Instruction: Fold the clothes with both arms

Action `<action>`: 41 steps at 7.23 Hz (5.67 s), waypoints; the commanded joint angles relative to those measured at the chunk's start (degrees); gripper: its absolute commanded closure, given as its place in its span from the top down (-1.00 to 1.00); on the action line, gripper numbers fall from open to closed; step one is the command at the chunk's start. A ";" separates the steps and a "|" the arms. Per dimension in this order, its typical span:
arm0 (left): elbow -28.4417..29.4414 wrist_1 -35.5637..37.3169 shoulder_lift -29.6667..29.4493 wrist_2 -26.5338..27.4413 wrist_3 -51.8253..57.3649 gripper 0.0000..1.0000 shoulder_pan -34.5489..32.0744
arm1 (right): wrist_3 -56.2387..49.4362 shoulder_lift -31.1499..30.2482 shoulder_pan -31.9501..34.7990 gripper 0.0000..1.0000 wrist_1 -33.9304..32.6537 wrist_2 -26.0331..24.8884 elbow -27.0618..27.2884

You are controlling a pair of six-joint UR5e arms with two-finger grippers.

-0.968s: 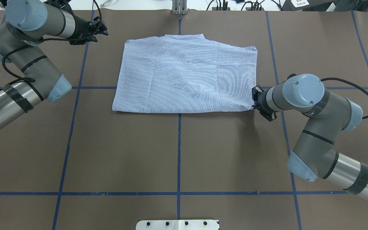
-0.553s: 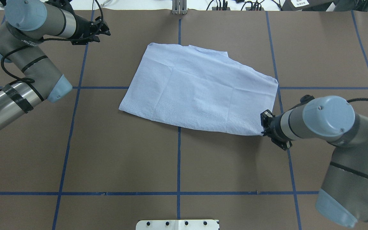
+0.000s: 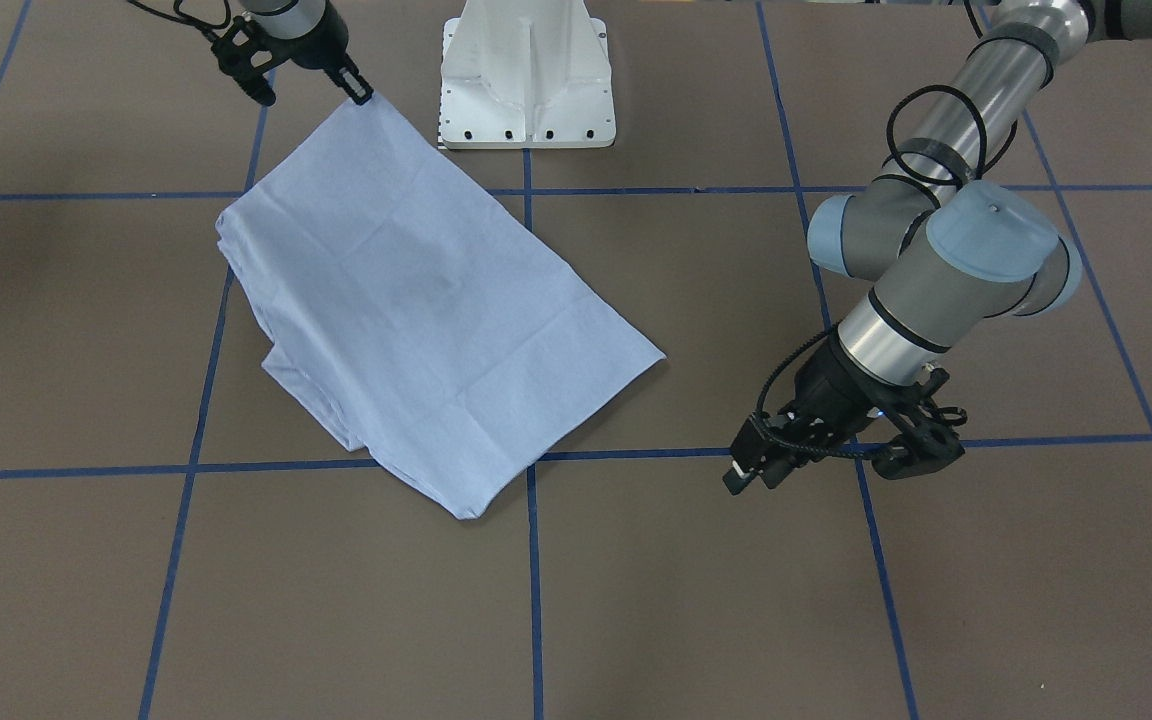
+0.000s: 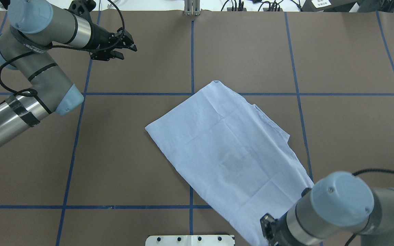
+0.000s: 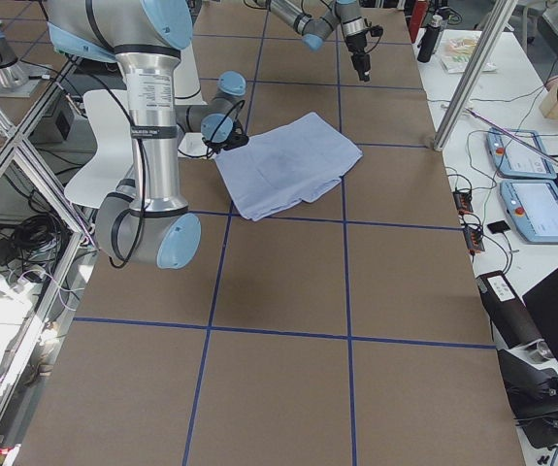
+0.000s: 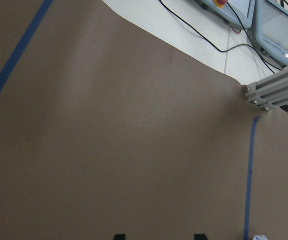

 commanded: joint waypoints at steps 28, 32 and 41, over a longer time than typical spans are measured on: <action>4.41 6.93 -2.37 11.56 -0.03 -1.00 7.70 | -33.42 18.18 34.77 1.00 0.59 -6.66 -30.09; 29.68 -3.16 -18.76 17.10 7.19 -0.11 3.73 | -32.46 19.05 33.20 1.00 0.68 -6.66 -25.98; 9.84 -3.97 -5.34 7.87 5.44 0.53 2.05 | -4.68 17.48 8.15 1.00 1.82 -22.74 -22.18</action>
